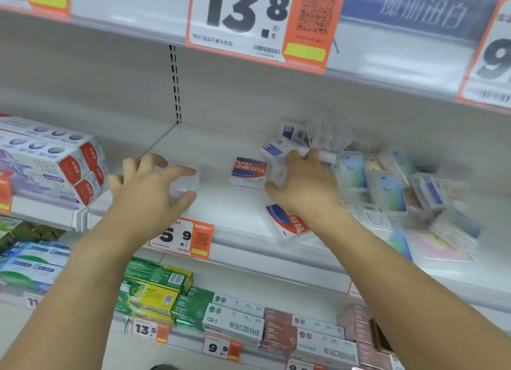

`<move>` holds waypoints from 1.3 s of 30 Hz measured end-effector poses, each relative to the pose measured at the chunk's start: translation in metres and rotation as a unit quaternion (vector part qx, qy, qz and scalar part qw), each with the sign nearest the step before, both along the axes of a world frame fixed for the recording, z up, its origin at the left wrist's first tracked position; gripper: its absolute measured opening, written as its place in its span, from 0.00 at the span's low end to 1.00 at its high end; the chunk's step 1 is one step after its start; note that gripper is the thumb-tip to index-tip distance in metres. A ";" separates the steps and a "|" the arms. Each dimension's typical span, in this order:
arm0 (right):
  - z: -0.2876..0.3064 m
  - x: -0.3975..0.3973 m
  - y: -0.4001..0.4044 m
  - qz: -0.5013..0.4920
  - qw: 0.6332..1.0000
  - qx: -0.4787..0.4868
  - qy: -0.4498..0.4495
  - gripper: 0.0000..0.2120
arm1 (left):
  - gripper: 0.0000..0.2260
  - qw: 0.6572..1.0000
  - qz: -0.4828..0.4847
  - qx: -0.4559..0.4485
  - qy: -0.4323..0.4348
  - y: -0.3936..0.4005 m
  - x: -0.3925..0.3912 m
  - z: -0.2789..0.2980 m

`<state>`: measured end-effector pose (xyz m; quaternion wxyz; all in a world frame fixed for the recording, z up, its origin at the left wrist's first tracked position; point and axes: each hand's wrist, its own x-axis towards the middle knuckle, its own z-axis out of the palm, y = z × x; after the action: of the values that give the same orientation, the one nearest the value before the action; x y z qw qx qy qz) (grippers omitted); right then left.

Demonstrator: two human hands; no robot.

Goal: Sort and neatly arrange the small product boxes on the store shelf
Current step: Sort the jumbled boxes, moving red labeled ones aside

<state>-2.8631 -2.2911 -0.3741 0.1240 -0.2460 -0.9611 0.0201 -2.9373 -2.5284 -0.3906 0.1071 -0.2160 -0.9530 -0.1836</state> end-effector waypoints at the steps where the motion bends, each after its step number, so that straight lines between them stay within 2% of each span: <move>1: 0.004 0.001 0.003 0.006 0.999 -0.042 0.026 0.31 | 0.18 1.000 -0.001 0.013 -0.005 -0.001 -0.001 -0.002; 3: 0.015 0.008 0.013 0.000 0.979 -0.181 0.095 0.27 | 0.18 0.999 -0.009 0.031 -0.009 -0.004 -0.002 -0.005; 4: 0.020 0.012 0.019 -0.008 0.955 -0.267 0.132 0.24 | 0.18 0.999 -0.019 0.040 -0.010 -0.005 -0.003 -0.006; 6: 0.029 0.018 0.029 -0.019 0.886 -0.422 0.192 0.19 | 0.18 0.997 -0.039 0.065 -0.016 -0.008 -0.004 -0.008; 8: 0.034 0.023 0.033 -0.002 0.796 -0.567 0.213 0.15 | 0.18 0.996 -0.045 0.075 -0.025 -0.008 -0.004 -0.009; 9: 0.034 0.026 0.034 0.016 0.752 -0.624 0.214 0.14 | 0.18 0.996 -0.046 0.076 -0.028 -0.007 -0.003 -0.009; 10: 0.034 0.028 0.033 0.032 0.722 -0.659 0.209 0.14 | 0.18 0.996 -0.046 0.077 -0.029 -0.006 -0.003 -0.008; 12: 0.031 0.030 0.029 0.059 0.705 -0.680 0.193 0.15 | 0.19 0.995 -0.045 0.080 -0.030 -0.006 -0.002 -0.007; 16: 0.032 0.023 0.012 0.076 0.722 -0.665 0.174 0.17 | 0.18 0.994 -0.048 0.094 -0.027 -0.010 -0.002 -0.008; 18: 0.035 0.014 -0.002 0.080 0.745 -0.644 0.156 0.17 | 0.18 0.994 -0.048 0.100 -0.022 -0.013 -0.002 -0.008; 22: 0.031 -0.016 -0.036 0.127 0.878 -0.447 0.111 0.18 | 0.17 0.994 -0.014 0.105 -0.013 -0.024 -0.007 -0.008; 24: 0.024 -0.028 -0.057 0.169 0.912 -0.359 0.104 0.22 | 0.18 0.995 0.008 0.100 -0.016 -0.029 -0.009 -0.009; 26: 0.016 -0.031 -0.077 0.224 0.920 -0.305 0.103 0.26 | 0.24 0.994 0.029 0.099 -0.024 -0.033 -0.009 -0.009; 30: -0.006 -0.022 -0.088 0.308 0.903 -0.289 0.078 0.32 | 0.27 0.991 0.045 0.124 -0.001 -0.037 -0.008 -0.008; 32: -0.010 -0.012 -0.077 0.317 0.905 -0.267 0.089 0.28 | 0.25 0.987 0.038 0.154 0.032 -0.033 -0.003 -0.004; 34: -0.010 0.000 -0.057 0.308 0.914 -0.234 0.125 0.18 | 0.20 0.980 0.016 0.187 0.064 -0.022 0.006 0.002; 36: -0.009 0.015 -0.032 0.275 0.936 -0.180 0.127 0.11 | 0.14 0.973 -0.023 0.214 0.079 -0.005 0.015 0.006; 39: -0.014 0.034 -0.003 0.215 0.974 -0.073 0.018 0.14 | 0.10 0.970 -0.103 0.209 0.066 0.030 0.026 0.007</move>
<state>-2.8291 -2.2942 -0.3882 0.1163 -0.0418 -0.9850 0.1205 -2.9112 -2.4988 -0.3835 0.1930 -0.2976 -0.8568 -0.3743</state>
